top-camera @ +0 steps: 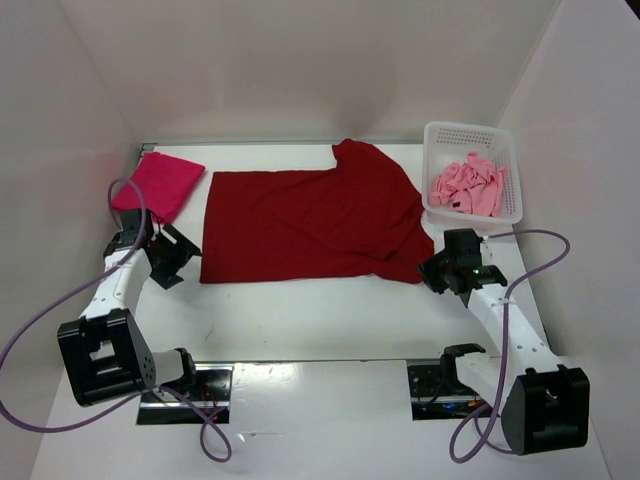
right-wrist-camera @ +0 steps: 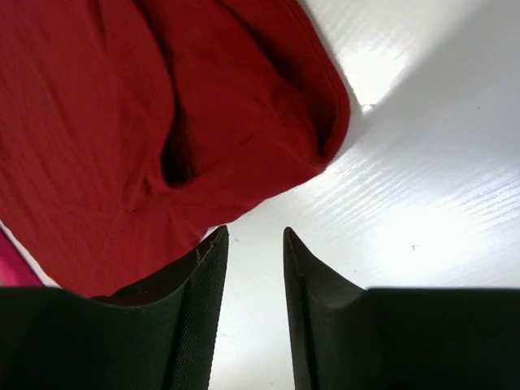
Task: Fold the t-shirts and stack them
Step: Fold the flattened tshirt in 1/3 of the way
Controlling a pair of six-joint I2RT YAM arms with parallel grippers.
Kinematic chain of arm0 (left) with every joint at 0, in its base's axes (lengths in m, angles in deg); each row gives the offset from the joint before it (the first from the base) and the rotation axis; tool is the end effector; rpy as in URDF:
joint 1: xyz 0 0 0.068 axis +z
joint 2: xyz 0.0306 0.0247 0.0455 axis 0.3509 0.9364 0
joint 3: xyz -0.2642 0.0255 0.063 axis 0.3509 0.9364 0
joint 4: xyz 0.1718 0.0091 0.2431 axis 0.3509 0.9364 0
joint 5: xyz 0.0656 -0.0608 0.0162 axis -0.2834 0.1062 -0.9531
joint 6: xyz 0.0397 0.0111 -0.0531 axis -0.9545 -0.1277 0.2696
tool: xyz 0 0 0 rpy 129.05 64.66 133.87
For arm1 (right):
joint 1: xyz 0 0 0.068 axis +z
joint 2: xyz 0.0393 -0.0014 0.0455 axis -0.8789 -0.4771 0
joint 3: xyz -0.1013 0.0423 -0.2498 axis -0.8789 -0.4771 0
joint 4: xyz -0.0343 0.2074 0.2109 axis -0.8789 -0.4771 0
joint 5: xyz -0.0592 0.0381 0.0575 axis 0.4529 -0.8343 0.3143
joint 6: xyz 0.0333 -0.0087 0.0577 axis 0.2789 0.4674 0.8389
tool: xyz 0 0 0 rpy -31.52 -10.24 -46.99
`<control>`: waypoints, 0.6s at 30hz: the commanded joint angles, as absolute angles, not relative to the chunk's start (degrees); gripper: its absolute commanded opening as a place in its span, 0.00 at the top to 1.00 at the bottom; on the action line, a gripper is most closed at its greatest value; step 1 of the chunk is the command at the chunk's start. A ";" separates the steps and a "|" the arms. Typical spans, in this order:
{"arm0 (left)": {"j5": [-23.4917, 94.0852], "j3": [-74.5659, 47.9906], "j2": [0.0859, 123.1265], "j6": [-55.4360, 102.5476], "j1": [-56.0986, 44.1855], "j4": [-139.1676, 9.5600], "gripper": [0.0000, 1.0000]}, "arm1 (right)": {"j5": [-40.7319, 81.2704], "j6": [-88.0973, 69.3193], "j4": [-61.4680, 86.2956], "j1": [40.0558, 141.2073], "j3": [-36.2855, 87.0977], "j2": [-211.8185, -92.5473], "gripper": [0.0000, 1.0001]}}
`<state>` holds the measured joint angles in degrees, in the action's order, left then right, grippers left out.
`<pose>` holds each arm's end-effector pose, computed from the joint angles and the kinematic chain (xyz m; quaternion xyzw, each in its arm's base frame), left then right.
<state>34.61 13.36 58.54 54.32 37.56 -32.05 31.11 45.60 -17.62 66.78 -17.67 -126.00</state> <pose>0.2778 0.0775 0.1835 -0.4582 0.8414 -0.1232 0.2588 0.2293 0.0181 0.1755 0.4567 0.8306 0.1533 0.2792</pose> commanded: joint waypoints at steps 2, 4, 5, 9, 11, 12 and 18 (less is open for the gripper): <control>39.30 8.43 57.74 53.90 37.86 -34.10 0.23 | 31.51 41.81 -19.43 67.39 -10.51 -124.19 0.60; 40.66 8.43 58.45 54.68 35.41 -37.28 0.45 | 30.20 39.97 -17.76 68.18 -6.73 -128.55 0.64; 40.66 8.43 58.45 54.69 34.00 -40.00 0.54 | 30.20 38.65 -16.88 68.71 -5.85 -130.32 0.70; 34.89 9.57 57.92 55.22 26.71 -44.33 0.84 | 30.90 37.59 -11.01 76.33 -4.26 -139.46 1.00; 33.89 9.57 59.58 54.60 22.49 -45.55 0.86 | 29.51 37.06 -8.71 77.76 -4.26 -144.89 1.00; 33.28 8.97 60.11 54.60 21.26 -46.08 0.86 | 28.45 35.49 -7.57 77.76 -4.26 -146.32 0.96; 32.75 8.96 65.38 57.06 11.50 -50.91 0.82 | 29.49 33.45 -5.54 79.08 -3.03 -150.99 0.63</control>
